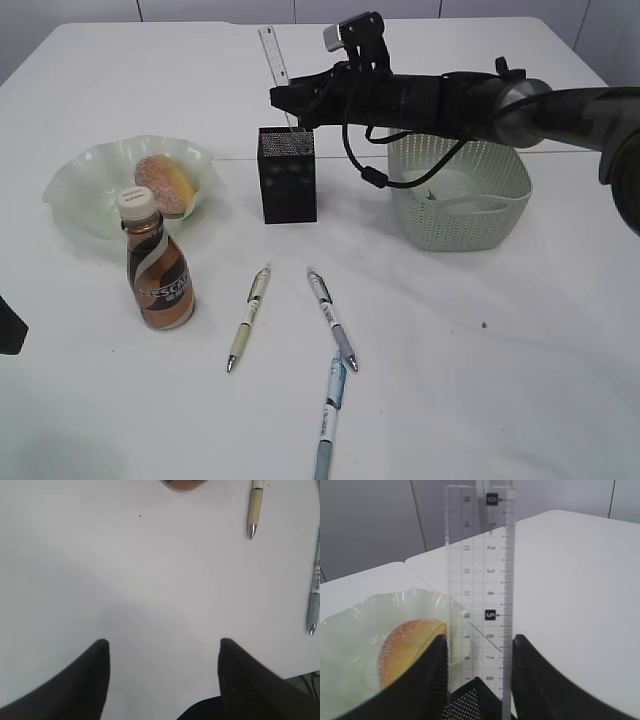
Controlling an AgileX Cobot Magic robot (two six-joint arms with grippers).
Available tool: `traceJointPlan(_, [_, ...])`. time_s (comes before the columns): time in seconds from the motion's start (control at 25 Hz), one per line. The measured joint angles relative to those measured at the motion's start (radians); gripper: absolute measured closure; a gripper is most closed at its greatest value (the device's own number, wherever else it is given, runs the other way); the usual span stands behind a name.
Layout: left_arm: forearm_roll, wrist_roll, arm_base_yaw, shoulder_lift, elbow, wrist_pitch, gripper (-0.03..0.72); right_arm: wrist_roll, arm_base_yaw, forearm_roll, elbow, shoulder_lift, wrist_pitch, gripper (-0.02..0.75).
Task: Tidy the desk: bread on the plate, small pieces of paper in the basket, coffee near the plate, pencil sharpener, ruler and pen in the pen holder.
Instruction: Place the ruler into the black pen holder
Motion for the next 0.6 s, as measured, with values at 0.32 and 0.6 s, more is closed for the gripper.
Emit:
traceJointPlan(0.32, [0.0, 0.0, 0.0, 0.0, 0.0, 0.0, 0.192, 0.0, 0.0, 0.0, 0.0, 0.0, 0.03, 0.44])
traceJointPlan(0.6, [0.0, 0.0, 0.0, 0.0, 0.0, 0.0, 0.192, 0.0, 0.0, 0.0, 0.0, 0.0, 0.032, 0.414])
